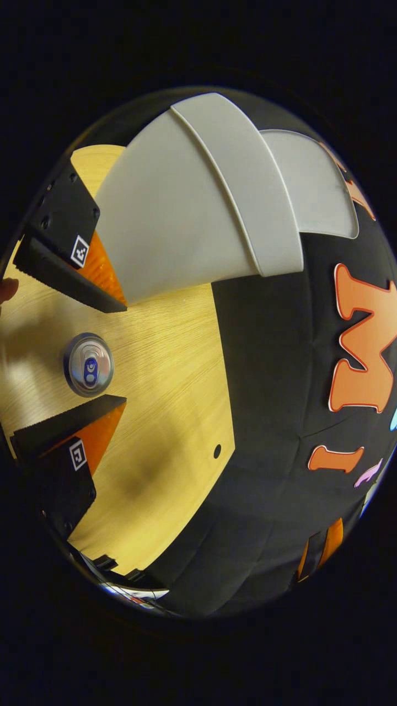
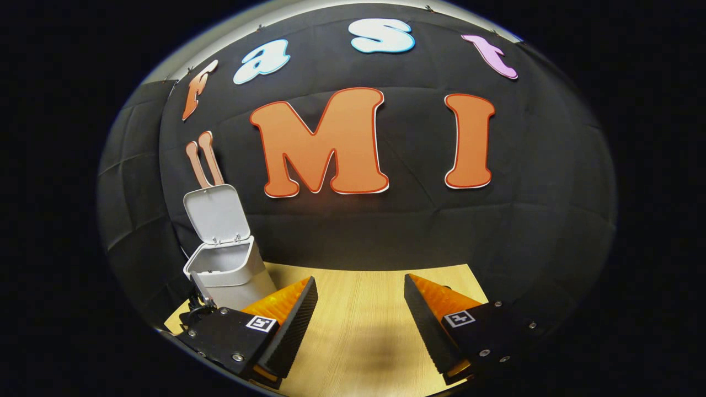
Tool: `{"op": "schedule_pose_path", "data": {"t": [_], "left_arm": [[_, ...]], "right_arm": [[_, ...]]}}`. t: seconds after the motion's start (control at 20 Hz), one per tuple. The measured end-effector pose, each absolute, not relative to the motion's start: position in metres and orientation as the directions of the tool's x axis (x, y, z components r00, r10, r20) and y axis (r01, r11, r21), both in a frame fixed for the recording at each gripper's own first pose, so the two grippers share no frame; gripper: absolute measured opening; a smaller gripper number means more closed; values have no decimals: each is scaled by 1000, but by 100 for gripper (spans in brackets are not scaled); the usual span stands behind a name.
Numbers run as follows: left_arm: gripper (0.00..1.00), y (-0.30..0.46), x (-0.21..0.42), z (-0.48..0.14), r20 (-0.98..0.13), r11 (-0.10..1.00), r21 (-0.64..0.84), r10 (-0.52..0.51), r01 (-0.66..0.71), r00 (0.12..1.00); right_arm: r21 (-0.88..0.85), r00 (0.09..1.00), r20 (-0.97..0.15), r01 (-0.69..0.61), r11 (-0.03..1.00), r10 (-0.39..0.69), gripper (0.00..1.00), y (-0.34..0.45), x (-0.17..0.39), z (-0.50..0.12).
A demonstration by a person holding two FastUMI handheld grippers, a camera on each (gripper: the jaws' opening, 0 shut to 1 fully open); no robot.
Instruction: Press the lid of the desktop garbage bin to open it, pick up the crumpled paper on the desktop and throw it into the bin, then pick up the pop can on the desktop and drop it into the bin, and finally close the garbage bin lid.
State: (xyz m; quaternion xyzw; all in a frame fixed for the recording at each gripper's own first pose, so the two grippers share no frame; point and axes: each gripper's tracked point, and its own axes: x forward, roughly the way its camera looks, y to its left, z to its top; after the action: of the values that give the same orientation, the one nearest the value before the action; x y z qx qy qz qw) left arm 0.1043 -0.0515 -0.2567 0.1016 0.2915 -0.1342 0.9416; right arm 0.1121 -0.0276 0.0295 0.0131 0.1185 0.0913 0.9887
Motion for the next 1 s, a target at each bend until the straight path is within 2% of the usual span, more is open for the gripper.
{"op": "schedule_pose_path", "data": {"t": [0.85, 0.95, 1.0], "left_arm": [[97, -40, 104, -314, -637, 955, 87, -164, 282, 753], [88, -41, 107, -315, -624, 958, 79, -169, 276, 763], [87, -41, 108, -315, -620, 959, 78, -169, 274, 766]], "right_arm": [[57, 931, -316, -175, 983, 184, 94, -36, 118, -5], [54, 926, -329, -175, 983, 183, 94, -35, 118, -10], [53, 925, -334, -176, 983, 183, 94, -35, 117, -13]]}}
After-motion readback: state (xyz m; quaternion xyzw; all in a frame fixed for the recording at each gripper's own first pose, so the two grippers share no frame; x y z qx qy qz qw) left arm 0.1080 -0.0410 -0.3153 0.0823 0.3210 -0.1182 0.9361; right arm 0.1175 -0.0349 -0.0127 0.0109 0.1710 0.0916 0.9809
